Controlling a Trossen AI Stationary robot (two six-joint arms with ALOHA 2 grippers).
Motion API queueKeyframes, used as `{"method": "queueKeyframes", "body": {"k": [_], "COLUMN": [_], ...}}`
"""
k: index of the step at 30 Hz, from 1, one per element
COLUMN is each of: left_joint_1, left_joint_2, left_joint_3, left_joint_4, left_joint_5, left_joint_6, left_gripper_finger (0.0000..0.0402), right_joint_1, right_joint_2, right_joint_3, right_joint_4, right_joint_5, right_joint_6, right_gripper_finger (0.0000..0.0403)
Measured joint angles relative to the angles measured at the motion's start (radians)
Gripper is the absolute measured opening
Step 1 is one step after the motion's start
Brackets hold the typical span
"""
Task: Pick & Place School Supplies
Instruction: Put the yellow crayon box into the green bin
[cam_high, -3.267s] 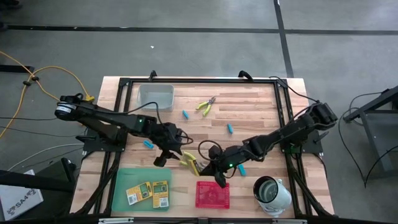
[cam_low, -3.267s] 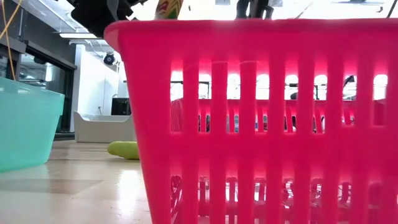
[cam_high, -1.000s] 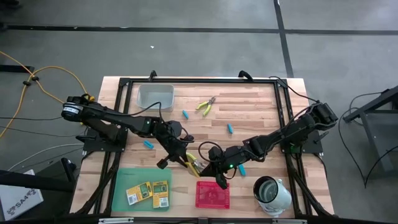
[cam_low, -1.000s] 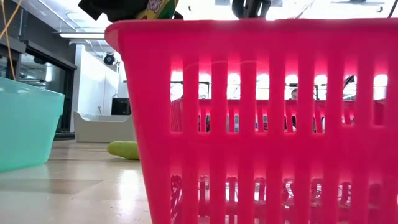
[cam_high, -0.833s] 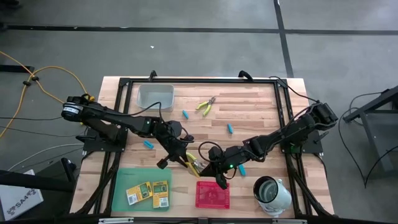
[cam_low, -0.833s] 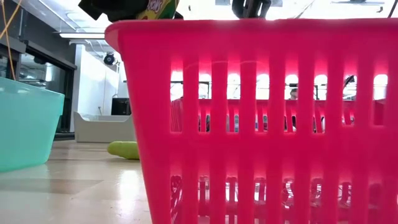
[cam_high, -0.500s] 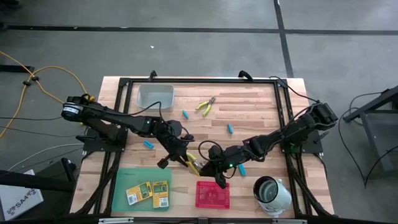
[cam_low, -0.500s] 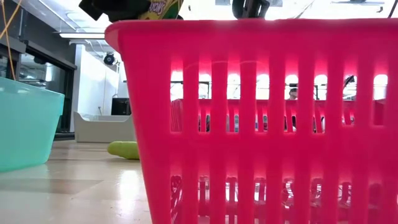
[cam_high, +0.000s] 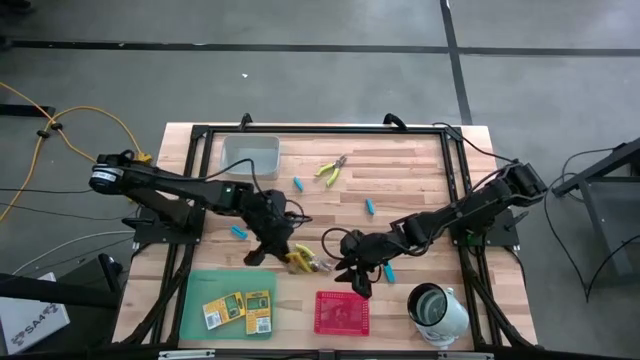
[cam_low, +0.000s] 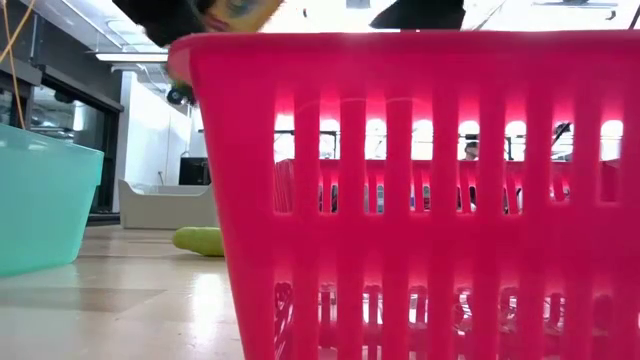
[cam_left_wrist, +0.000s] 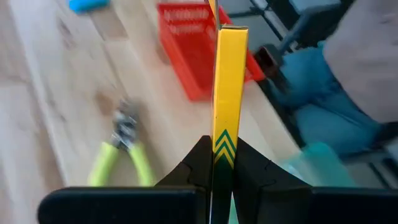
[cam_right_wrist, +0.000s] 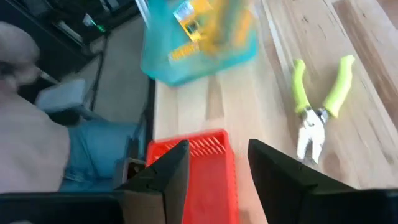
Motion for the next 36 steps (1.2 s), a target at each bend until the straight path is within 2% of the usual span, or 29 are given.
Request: {"method": "queueKeyframes", "body": {"k": [6, 11, 20, 24, 31, 36], "left_joint_1": [-0.102, -0.226, -0.407, -0.434, -0.429, -0.414], "left_joint_2": [-0.098, -0.162, -0.160, -0.160, -0.160, -0.160], "left_joint_3": [0.000, 0.000, -0.066, -0.128, -0.247, -0.340], "left_joint_4": [-0.139, -0.224, -0.248, -0.214, -0.029, 0.050], "left_joint_5": [-0.001, -0.045, -0.055, -0.040, 0.073, 0.092], "left_joint_6": [-0.119, -0.256, -0.442, -0.485, -0.521, -0.549], "left_gripper_finger": [0.0025, 0.0025, 0.0025, 0.0025, 0.0025, 0.0025], "right_joint_1": [0.001, 0.001, 0.002, 0.009, 0.016, 0.021], "right_joint_2": [-0.002, -0.002, -0.002, -0.002, -0.002, -0.002], "right_joint_3": [-0.001, -0.001, -0.001, -0.001, -0.001, -0.001], "right_joint_4": [-0.050, -0.055, -0.053, -0.049, -0.044, -0.035], "right_joint_5": [0.009, 0.047, 0.052, 0.053, 0.052, 0.053], "right_joint_6": [-0.025, -0.057, -0.046, -0.029, -0.002, 0.002], "right_gripper_finger": [0.0155, 0.0153, 0.0153, 0.0153, 0.0153, 0.0153]}}
